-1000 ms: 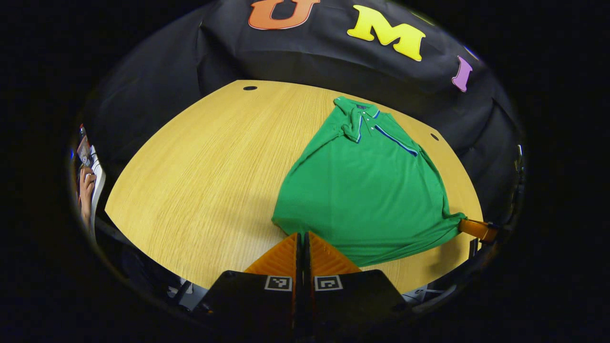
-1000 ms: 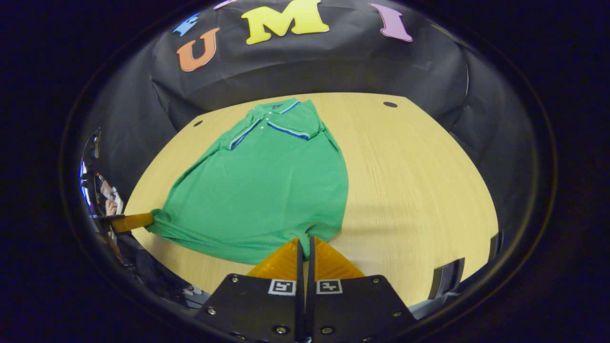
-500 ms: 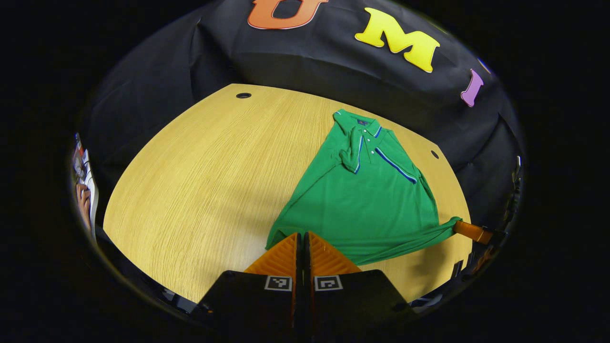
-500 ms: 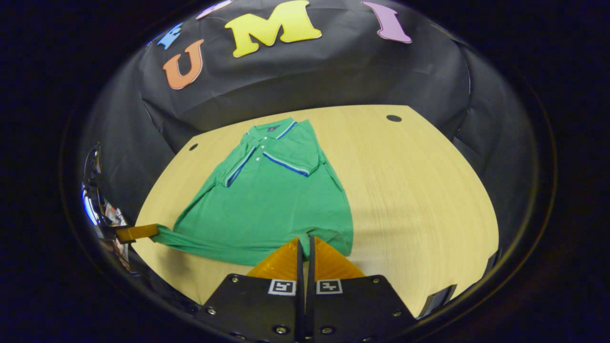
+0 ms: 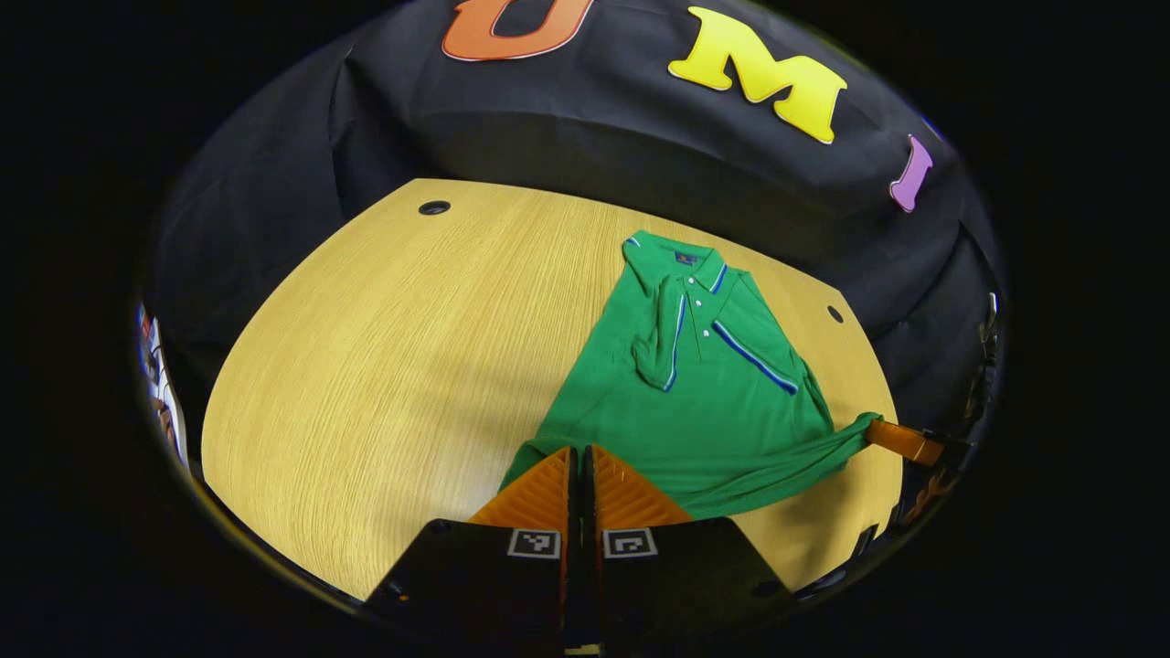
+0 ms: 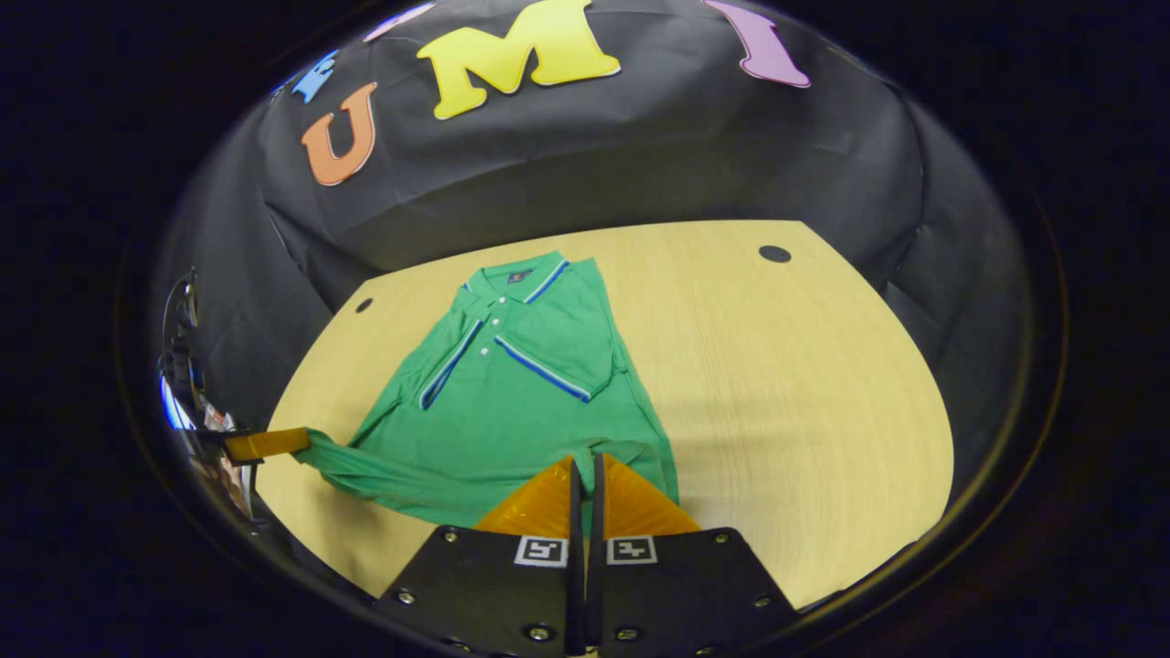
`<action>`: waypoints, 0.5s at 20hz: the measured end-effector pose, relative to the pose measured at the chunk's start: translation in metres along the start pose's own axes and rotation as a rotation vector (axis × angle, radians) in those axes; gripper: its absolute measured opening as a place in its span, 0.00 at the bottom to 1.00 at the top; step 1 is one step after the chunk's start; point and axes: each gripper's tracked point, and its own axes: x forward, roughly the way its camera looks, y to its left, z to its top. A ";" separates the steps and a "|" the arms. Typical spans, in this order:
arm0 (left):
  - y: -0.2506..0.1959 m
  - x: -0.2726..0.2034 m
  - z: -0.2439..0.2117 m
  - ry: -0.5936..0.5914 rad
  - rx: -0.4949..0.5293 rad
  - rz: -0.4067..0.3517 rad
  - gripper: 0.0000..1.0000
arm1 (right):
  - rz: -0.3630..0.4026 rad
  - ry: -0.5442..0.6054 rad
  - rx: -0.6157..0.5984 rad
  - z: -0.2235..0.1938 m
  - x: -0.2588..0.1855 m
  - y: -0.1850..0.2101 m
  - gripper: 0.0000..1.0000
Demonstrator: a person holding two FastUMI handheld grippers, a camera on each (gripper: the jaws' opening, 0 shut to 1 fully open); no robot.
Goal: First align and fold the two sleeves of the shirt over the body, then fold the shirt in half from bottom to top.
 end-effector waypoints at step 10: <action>-0.014 0.049 0.056 -0.002 0.016 -0.021 0.03 | 0.034 -0.003 -0.019 0.053 0.045 0.007 0.01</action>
